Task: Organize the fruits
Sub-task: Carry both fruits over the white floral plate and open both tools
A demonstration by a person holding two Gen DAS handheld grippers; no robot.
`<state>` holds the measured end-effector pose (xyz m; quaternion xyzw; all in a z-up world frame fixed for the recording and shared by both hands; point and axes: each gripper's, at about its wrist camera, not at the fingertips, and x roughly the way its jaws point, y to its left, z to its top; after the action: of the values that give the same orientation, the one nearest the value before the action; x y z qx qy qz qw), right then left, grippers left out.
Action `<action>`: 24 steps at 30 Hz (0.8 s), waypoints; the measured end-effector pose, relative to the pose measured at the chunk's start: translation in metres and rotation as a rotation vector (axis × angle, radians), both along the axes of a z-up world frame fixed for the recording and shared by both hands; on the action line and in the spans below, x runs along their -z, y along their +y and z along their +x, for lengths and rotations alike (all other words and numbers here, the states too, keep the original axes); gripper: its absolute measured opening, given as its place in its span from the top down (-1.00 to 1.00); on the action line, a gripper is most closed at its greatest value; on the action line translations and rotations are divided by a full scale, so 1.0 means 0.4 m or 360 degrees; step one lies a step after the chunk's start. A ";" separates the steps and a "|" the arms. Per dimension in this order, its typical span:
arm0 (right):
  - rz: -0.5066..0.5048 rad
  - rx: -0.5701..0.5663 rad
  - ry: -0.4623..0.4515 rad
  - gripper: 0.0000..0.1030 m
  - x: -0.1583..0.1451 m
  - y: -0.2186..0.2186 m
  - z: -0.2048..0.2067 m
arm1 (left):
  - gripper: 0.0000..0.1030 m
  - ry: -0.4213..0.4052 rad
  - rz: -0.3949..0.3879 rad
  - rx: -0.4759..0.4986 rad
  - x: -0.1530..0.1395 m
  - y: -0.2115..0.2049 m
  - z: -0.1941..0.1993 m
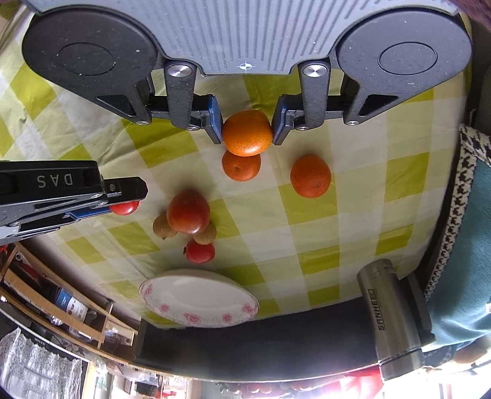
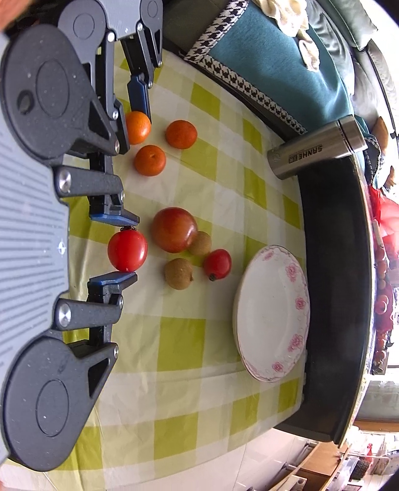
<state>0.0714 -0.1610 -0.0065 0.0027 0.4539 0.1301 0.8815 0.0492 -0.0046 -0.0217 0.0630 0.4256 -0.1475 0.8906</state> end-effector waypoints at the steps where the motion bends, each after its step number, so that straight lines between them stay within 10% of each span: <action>1: 0.0001 0.0007 -0.0003 0.27 -0.003 -0.002 0.001 | 0.18 0.0001 -0.0005 0.0005 -0.002 -0.001 0.003; 24: -0.0055 0.0138 -0.0083 0.27 -0.025 -0.108 0.300 | 0.18 -0.0150 -0.0042 0.0181 -0.084 -0.176 0.347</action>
<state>0.1916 -0.2040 0.0034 0.0038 0.4325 0.0839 0.8977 0.1878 -0.0752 0.0120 0.0820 0.3768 -0.2003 0.9007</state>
